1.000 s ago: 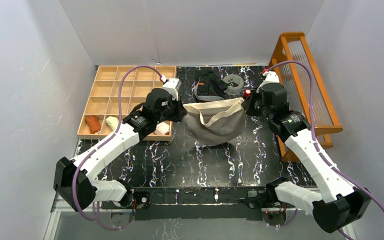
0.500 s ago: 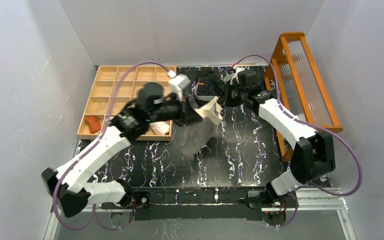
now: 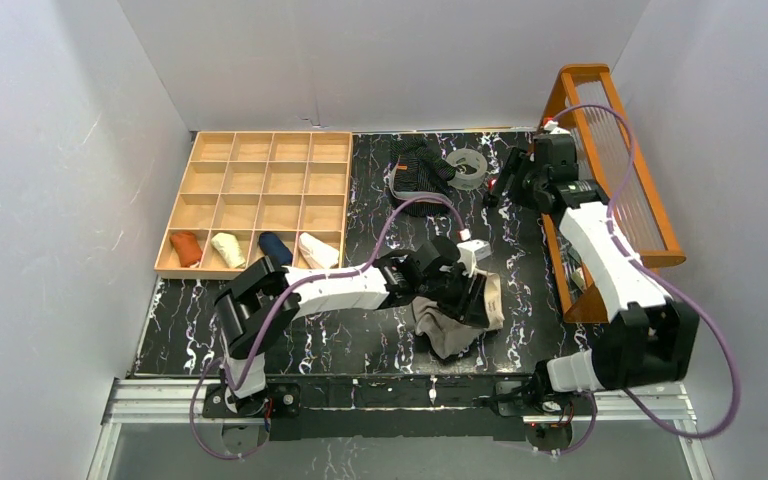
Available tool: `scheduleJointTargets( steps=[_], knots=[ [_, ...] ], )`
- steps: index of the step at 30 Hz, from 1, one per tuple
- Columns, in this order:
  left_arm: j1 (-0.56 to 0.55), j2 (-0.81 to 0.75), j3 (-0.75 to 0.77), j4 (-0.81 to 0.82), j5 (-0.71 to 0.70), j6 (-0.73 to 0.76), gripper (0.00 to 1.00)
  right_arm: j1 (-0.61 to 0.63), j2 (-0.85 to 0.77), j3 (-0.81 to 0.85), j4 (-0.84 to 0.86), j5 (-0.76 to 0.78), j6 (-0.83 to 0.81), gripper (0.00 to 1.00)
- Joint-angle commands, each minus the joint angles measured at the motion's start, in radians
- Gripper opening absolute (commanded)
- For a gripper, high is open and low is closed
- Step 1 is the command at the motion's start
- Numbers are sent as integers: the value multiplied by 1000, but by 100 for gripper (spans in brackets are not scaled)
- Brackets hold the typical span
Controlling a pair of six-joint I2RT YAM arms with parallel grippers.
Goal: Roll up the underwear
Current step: Place the underwear at the center of the board.
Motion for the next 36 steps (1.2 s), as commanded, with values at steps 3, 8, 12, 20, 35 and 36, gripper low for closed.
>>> scheduleJointTargets(
  steps=[3, 8, 12, 20, 35, 36],
  knots=[
    [-1, -108, 15, 68, -3, 32, 68, 8, -161, 3, -92, 195, 74, 82],
    [46, -245, -30, -161, -140, 174, 86, 8, -282, -104, -143, 114, 177, 81],
    [172, -290, -58, -215, -182, 223, 93, 9, -364, -221, -187, -48, 230, 80],
    [227, 37, 312, -388, -87, 548, 92, 10, -472, -367, -297, -105, 290, 77],
    [193, 332, 519, -370, 190, 936, 93, 10, -673, -405, -347, 193, 481, 78],
    [186, 339, 520, -357, 165, 954, 93, 9, -683, -408, -342, 196, 484, 78]
  ],
)
